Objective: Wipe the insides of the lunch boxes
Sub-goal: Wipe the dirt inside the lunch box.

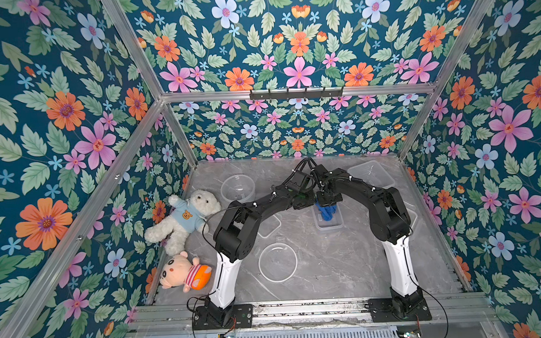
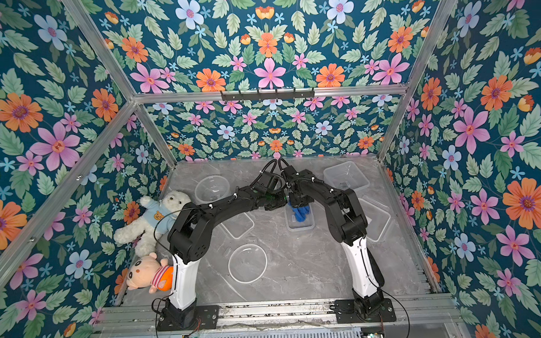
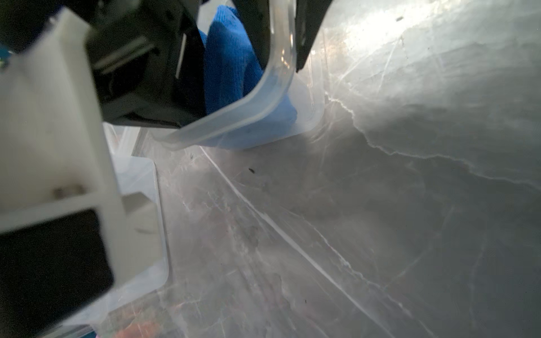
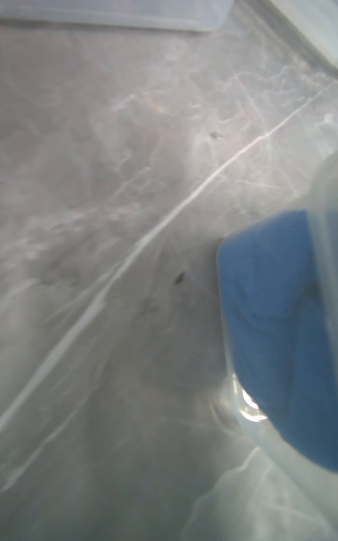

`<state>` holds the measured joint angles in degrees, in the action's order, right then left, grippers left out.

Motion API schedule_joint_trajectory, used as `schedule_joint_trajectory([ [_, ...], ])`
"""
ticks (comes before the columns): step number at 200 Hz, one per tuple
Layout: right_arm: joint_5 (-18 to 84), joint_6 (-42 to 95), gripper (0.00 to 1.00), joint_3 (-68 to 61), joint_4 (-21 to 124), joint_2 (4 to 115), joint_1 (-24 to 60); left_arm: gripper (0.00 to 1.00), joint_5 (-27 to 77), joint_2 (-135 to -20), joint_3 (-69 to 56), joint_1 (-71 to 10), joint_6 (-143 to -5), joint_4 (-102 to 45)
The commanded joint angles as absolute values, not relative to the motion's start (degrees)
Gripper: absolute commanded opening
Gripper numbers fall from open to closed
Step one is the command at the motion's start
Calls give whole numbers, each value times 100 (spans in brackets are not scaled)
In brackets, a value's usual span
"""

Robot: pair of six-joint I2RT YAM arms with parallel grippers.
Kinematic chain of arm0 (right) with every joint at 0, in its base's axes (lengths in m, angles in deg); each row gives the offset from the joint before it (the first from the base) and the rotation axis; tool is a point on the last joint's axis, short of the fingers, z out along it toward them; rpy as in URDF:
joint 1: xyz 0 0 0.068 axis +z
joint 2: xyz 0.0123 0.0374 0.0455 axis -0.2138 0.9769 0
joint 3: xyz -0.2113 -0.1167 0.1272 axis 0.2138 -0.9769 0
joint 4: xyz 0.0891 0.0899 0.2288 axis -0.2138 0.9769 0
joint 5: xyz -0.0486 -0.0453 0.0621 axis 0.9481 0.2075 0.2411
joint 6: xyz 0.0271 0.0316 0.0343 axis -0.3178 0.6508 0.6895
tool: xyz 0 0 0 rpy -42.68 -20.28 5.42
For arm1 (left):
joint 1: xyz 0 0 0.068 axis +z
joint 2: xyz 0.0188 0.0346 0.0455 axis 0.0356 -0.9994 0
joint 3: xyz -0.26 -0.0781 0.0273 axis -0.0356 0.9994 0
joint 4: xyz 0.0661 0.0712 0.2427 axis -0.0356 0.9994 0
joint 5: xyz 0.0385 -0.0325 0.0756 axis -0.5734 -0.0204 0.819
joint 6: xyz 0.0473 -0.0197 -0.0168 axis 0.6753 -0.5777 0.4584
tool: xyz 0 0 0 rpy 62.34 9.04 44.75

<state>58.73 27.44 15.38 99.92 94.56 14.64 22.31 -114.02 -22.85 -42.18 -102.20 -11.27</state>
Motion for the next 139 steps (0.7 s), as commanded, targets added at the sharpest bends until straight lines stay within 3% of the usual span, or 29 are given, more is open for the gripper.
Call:
schedule_joint_trajectory([
  [1, 6002, 2742, 0, 612, 10104, 9015, 1442, 16, 2206, -11372, -2349, -4194, -10126, -1079],
  [18, 5512, 2787, 0, -138, 9864, 8471, 1455, 16, 2229, -11415, -2360, -4168, -10153, -1056],
  [40, 4174, 2716, 0, -860, 9342, 7785, 1500, 16, 2277, -11488, -2462, -4123, -10171, -972],
  [78, 2533, 2862, 0, -1087, 8569, 6793, 1572, 16, 2541, -11561, -2913, -4071, -10034, -568],
  [139, 3361, 2844, 0, -1017, 8210, 4903, 1552, 16, 2731, -11675, -3263, -3590, -9882, -188],
])
